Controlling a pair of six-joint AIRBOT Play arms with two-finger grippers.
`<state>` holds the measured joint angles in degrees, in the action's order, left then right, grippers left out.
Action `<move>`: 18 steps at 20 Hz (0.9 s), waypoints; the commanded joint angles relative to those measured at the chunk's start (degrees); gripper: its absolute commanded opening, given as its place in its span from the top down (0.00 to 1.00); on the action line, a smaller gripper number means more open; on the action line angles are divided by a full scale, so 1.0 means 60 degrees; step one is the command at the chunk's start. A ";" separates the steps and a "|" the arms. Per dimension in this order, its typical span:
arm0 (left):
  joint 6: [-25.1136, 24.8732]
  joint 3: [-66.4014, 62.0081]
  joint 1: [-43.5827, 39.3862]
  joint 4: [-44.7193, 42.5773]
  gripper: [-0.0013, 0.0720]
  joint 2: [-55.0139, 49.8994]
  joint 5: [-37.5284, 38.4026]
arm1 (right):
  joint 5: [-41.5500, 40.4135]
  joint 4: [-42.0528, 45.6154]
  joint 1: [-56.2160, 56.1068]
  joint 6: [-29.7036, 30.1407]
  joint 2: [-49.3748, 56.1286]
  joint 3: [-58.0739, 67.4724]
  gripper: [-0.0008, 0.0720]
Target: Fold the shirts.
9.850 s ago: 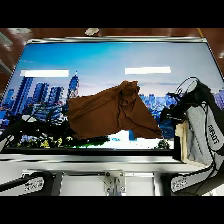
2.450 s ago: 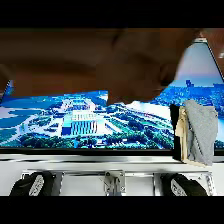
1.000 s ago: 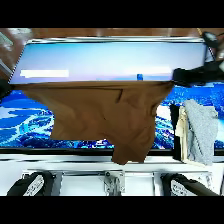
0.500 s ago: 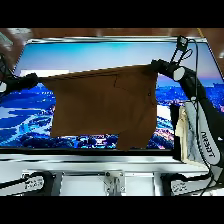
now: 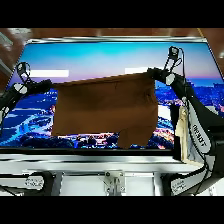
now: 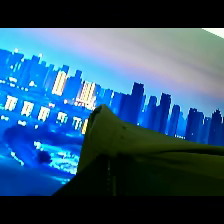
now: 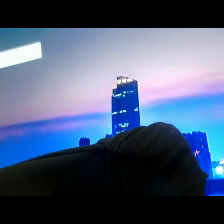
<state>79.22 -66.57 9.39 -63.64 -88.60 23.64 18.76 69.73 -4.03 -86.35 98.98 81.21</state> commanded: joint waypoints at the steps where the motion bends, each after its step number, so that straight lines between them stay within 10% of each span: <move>1: -0.0703 -0.0127 0.0000 0.0033 0.93 -0.0138 0.0470 | 0.1322 0.0222 0.0015 -0.0004 0.0011 -0.0004 0.90; 8: -0.0878 -0.0361 0.0157 -0.0543 0.93 -0.0299 0.3748 | 0.6397 0.0470 0.0302 -0.0980 -0.0066 0.0004 0.90; 14: -0.0412 -0.0361 0.0175 -0.0678 0.88 -0.0492 0.4608 | 0.6801 0.0678 0.0120 -0.1395 0.0135 -0.0004 0.86; 16: -0.0342 -0.0470 0.0189 -0.0692 0.46 -0.0481 0.4911 | 0.6812 0.0670 0.0131 -0.1494 0.0073 0.0087 0.20; 18: -0.0342 -0.0994 0.0426 -0.0743 0.40 -0.0455 0.5898 | 0.7009 0.0699 0.0131 -0.1421 -0.0248 0.0310 0.06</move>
<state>76.29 -70.15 10.87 -67.61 -91.35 52.51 58.94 73.73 -3.20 -94.48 98.83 81.97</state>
